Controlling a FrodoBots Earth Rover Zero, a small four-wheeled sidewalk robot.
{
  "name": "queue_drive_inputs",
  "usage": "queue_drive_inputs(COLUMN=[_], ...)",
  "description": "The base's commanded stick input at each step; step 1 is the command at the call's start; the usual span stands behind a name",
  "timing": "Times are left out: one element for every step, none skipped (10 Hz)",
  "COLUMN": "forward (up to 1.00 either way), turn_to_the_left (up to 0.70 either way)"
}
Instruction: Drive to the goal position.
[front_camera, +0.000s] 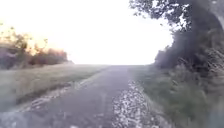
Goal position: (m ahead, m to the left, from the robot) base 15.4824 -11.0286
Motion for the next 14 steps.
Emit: queue_drive_inputs(forward=[1.00,1.00,1.00,1.00,1.00,1.00,1.00,1.00,1.00,1.00,1.00,1.00,1.00,1.00], turn_to_the_left=[0.00,0.00,0.00,0.00,0.00,0.00,0.00,0.00,0.00,-0.02,-0.02,-0.02,-0.02,-0.02])
